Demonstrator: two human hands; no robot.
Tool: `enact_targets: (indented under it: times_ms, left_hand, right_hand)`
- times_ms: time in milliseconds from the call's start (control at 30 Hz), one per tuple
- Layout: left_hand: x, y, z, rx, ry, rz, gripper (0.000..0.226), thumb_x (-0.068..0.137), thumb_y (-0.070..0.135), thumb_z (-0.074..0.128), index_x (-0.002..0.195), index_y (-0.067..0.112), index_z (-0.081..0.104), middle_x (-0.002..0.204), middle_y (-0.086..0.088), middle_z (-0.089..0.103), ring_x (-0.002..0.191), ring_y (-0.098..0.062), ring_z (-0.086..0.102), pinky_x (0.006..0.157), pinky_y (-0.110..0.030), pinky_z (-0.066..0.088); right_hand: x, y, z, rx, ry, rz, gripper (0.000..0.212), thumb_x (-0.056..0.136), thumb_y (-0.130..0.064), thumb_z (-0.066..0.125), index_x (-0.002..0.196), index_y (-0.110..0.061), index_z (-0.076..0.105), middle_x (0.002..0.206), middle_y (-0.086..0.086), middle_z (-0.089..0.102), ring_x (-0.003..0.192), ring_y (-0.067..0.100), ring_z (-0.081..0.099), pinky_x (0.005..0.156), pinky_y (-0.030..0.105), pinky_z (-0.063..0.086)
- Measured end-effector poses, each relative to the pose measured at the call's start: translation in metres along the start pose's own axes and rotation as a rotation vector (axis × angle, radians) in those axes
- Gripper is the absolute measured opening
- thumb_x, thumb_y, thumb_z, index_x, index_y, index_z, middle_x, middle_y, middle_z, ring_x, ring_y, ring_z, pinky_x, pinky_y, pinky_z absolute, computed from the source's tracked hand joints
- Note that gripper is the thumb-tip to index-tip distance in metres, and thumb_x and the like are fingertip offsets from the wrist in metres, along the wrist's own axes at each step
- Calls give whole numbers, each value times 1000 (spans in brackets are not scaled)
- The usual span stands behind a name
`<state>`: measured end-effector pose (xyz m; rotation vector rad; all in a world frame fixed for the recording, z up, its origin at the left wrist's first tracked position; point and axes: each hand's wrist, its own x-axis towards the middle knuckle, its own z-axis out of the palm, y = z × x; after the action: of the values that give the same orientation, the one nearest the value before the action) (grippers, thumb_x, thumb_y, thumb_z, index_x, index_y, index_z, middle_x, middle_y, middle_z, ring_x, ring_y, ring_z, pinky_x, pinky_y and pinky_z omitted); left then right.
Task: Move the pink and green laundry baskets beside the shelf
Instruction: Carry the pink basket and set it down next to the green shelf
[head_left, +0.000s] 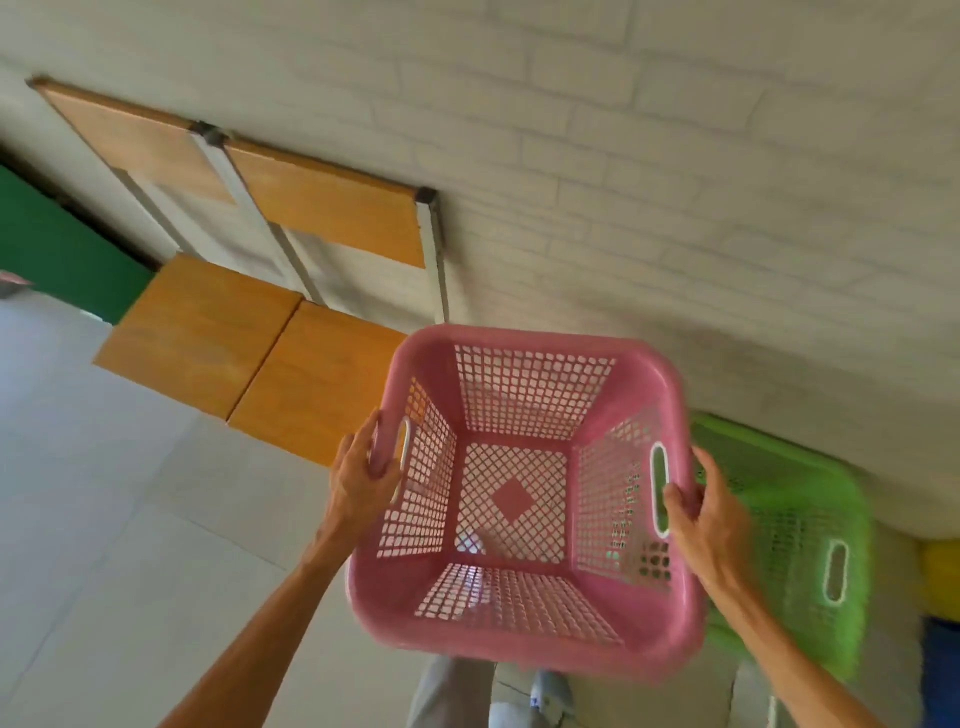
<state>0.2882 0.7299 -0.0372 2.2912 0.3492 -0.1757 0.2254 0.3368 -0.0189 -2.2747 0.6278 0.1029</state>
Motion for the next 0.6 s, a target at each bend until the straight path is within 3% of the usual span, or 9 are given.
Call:
enact_targets:
  times_ms: [67,167,267,367,433,500,600]
  left_hand:
    - [-59,18,-48,-60,85,0,69,85,8,70,148,20,45,120,-8,58,98,-25,61,79,-42,55]
    - [-141,36,-116,-130,197,-56,68,85,5,68,147,21,46,110,-7,59,87,-24,63,72,-34,52]
    - [-210,23,-170,-205,299,-145,70,80,12,67,146,25,47,111,-10,62,88,-26,65,78,-44,56]
    - [-266,-8,-220,-272,428,-252,78,69,26,62,145,26,48,115,-11,63,95,-28,66,87,-45,55]
    - [-300,-39,-248,-289,498,-294,81,67,30,61,147,26,47,121,-9,64,97,-28,67,91,-45,54]
    - [-334,-71,-276,-310,583,-343,82,67,30,62,147,25,46,129,-3,63,101,-27,68,92,-45,55]
    - [-387,-123,-314,-318,716,-407,74,75,16,63,147,18,46,137,3,59,112,-22,64,97,-34,52]
  right_hand:
    - [-41,-31,-41,22,-2,-67,53,95,-15,60,144,-11,42,81,6,68,42,5,62,33,10,40]
    - [-89,-82,-80,54,-57,-172,51,95,-16,61,142,-11,44,73,3,63,40,12,59,33,17,44]
    - [-128,-134,-88,33,-114,-295,48,93,-20,65,138,-20,48,74,4,65,53,17,61,38,21,44]
    - [-163,-185,-64,45,-241,-384,49,92,-22,66,138,-23,50,74,-6,60,61,19,64,41,20,49]
    - [-188,-216,-36,59,-309,-452,48,90,-26,67,135,-28,51,76,-8,61,67,22,65,60,32,57]
    - [-211,-246,1,44,-378,-531,46,89,-29,67,133,-28,53,79,-5,63,68,19,63,72,36,56]
    - [-257,-292,70,26,-449,-662,47,85,-31,67,130,-27,56,99,1,69,80,17,64,74,19,51]
